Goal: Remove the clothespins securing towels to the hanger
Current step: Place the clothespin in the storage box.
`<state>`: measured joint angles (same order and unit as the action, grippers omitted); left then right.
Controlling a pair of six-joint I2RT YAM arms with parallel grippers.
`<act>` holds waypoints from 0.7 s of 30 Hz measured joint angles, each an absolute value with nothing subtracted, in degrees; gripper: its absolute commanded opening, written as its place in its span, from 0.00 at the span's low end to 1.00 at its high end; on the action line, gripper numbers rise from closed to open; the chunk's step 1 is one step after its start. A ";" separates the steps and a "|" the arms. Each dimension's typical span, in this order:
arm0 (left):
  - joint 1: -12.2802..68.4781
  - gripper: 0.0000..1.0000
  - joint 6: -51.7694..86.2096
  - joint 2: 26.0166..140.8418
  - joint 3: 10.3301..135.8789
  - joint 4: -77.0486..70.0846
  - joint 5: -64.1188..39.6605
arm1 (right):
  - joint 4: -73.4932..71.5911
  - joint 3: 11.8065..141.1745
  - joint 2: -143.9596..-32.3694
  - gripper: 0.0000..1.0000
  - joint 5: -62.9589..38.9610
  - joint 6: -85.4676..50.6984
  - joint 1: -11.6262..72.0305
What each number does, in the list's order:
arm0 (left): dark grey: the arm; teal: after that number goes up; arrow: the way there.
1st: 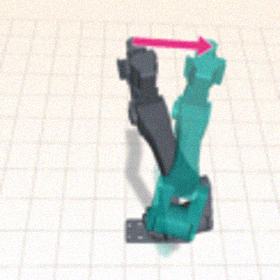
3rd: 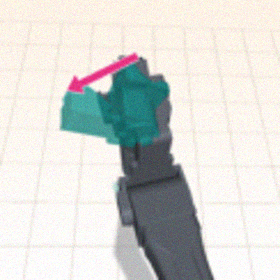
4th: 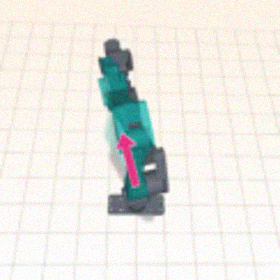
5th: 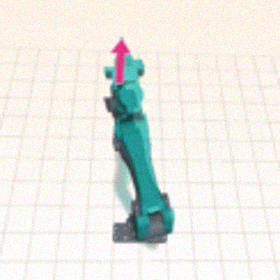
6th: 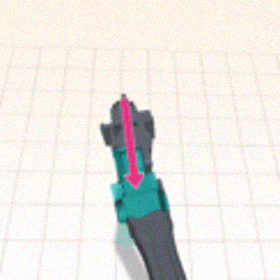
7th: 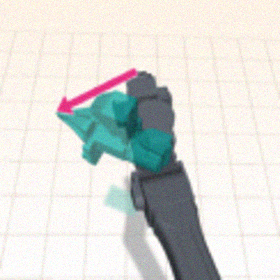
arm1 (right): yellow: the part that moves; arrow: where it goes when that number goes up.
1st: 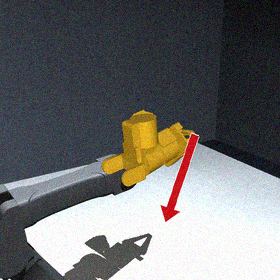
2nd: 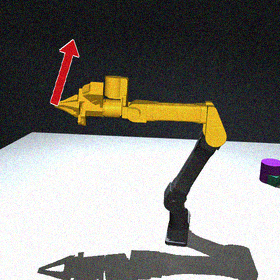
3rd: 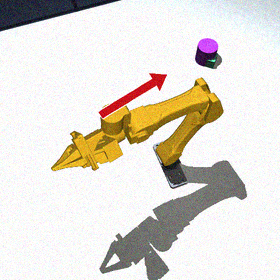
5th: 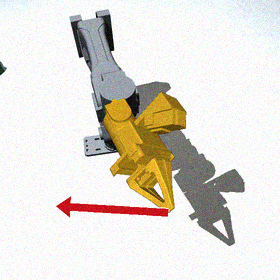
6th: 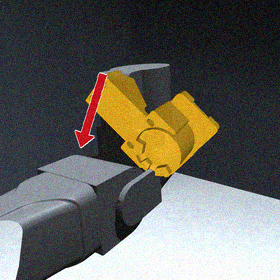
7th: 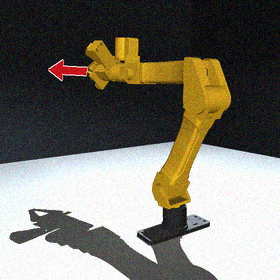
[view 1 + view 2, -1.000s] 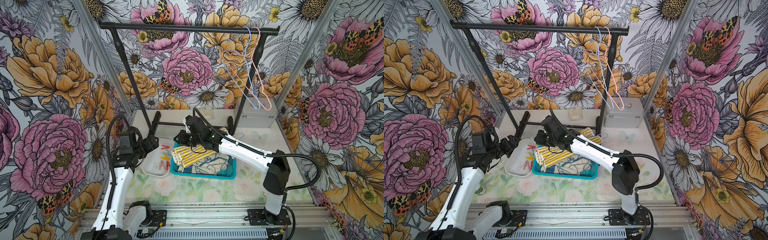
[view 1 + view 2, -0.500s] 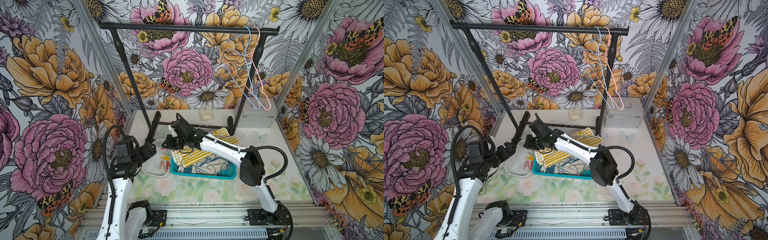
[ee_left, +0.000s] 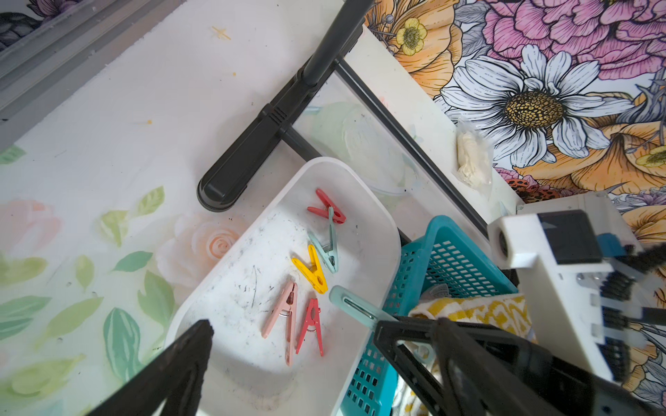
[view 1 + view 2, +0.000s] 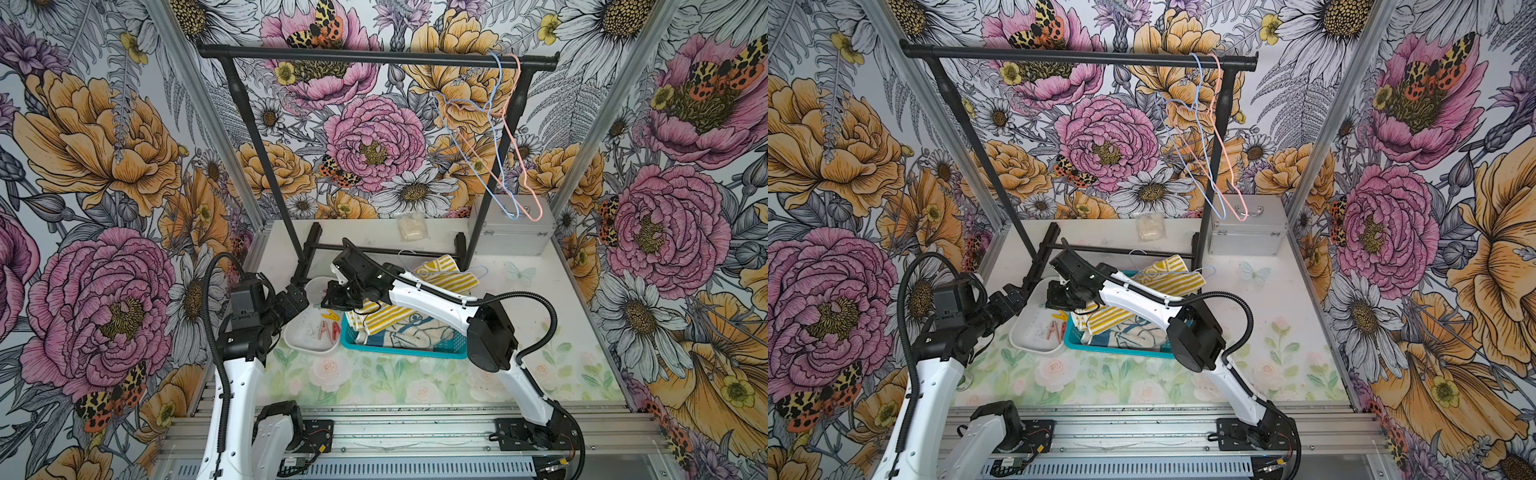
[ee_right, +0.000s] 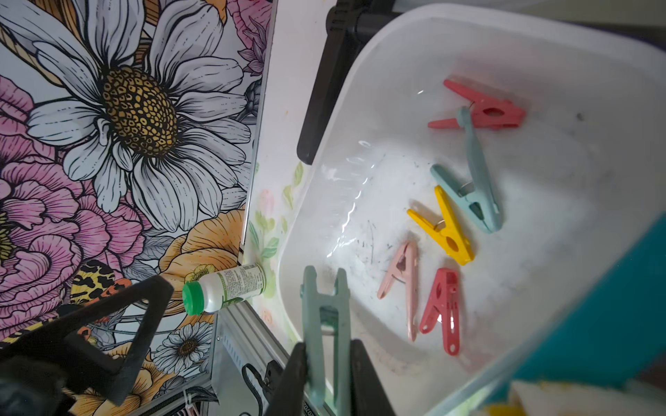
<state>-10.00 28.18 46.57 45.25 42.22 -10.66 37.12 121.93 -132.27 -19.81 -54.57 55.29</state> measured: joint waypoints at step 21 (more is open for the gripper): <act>-10.00 0.97 28.18 47.00 45.28 42.22 -10.74 | 40.10 122.80 -133.69 0.43 -17.82 -54.30 55.27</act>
